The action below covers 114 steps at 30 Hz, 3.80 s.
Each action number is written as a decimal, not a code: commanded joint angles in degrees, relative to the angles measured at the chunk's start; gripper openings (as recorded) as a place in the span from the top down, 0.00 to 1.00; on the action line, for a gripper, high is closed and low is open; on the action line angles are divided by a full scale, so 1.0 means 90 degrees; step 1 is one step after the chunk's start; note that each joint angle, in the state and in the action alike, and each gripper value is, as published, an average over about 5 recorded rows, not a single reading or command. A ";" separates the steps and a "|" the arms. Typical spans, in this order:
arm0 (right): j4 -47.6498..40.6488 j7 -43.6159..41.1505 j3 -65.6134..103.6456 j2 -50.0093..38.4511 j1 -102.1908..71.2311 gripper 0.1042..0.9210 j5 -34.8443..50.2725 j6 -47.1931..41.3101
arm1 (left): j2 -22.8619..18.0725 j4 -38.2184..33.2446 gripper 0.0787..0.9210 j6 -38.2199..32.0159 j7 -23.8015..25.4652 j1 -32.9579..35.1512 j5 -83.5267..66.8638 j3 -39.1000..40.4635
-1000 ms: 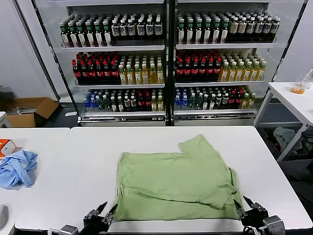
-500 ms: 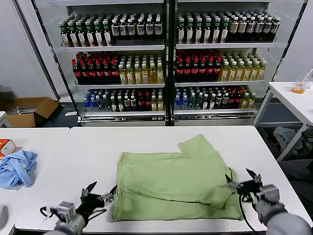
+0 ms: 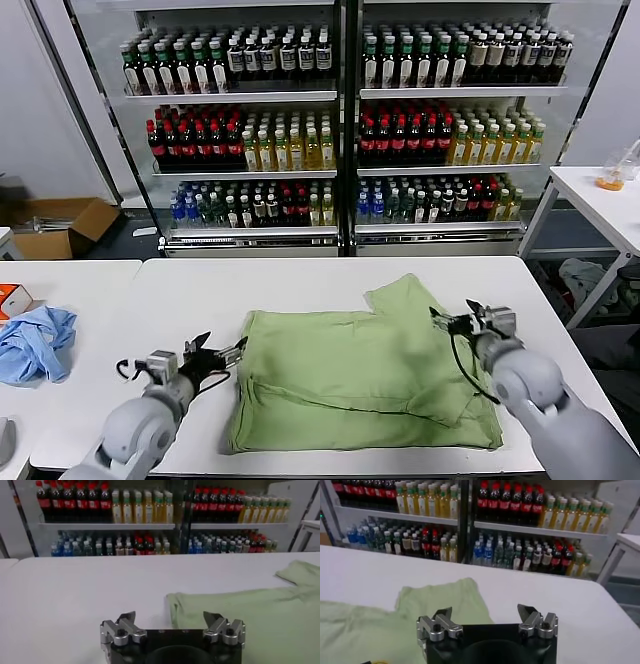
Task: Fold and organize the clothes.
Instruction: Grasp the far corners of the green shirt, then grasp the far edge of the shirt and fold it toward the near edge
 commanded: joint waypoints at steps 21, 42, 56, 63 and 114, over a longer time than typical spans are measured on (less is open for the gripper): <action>-0.3956 -0.0276 -0.1434 0.1469 0.2430 0.12 0.0183 -0.0013 | -0.0664 0.1840 0.12 0.0198 -0.0168 -0.1919 0.0054 0.1259; -0.3366 -0.0621 -0.1437 0.1298 0.2053 0.69 0.0487 -0.0006 | -0.0518 0.1661 0.71 0.0067 0.0176 -0.1596 -0.0285 0.1171; -0.1636 -0.0523 -0.0863 0.0610 0.1547 1.00 0.0905 0.0241 | -0.0229 0.0754 0.99 -0.0353 0.0188 -0.1178 -0.0987 0.0681; -0.0727 -0.0413 -0.0317 0.0154 0.0996 1.00 0.1205 0.0206 | -0.0017 0.0204 0.99 -0.0347 0.0199 -0.0755 -0.1150 0.0366; 0.3073 0.0156 0.2896 -0.0360 -0.4355 0.90 0.0552 -0.0014 | 0.0077 -0.1531 0.88 -0.0186 0.0318 0.1703 0.0372 -0.0193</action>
